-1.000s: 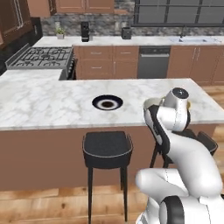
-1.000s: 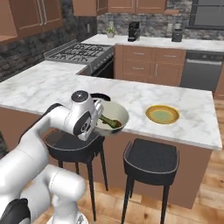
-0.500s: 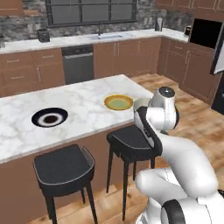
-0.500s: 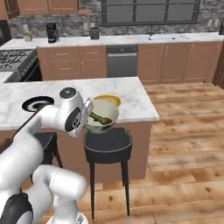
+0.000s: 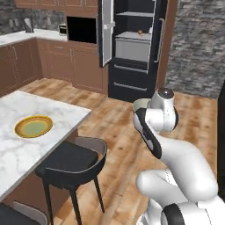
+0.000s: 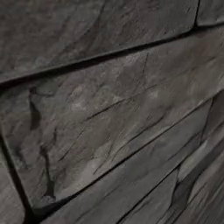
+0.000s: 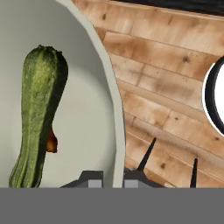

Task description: Pick the chicken drumstick and squash from their plates and place them in the bowl. Then put the bowl in the fridge.

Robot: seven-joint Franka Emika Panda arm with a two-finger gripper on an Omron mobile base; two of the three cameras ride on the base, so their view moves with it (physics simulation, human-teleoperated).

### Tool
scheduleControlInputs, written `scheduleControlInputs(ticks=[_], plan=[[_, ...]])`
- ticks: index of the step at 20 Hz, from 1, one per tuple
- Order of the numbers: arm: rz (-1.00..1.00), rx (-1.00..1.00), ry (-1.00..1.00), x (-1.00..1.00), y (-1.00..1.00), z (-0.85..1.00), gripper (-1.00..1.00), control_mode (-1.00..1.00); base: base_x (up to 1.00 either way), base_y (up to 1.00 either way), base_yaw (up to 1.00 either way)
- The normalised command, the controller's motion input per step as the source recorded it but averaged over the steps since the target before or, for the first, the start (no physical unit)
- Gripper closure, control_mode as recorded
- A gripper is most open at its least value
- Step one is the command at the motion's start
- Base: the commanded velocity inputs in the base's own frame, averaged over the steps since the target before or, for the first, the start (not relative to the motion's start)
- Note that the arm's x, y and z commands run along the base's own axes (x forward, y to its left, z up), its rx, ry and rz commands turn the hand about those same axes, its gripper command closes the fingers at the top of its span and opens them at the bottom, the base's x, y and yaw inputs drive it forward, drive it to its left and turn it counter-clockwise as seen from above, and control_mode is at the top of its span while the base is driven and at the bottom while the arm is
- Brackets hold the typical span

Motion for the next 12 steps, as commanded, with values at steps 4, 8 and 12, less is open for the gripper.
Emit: scheduleControlInputs(ticks=[4,8,12], plan=[[0.00,0.00,0.00,0.00,0.00,0.00,1.00,1.00,0.62,0.00,-0.37],[0.00,0.00,0.00,0.00,0.00,0.00,1.00,1.00,0.92,0.00,0.16],[0.00,0.00,0.00,0.00,0.00,0.00,1.00,1.00,0.85,0.00,0.39]])
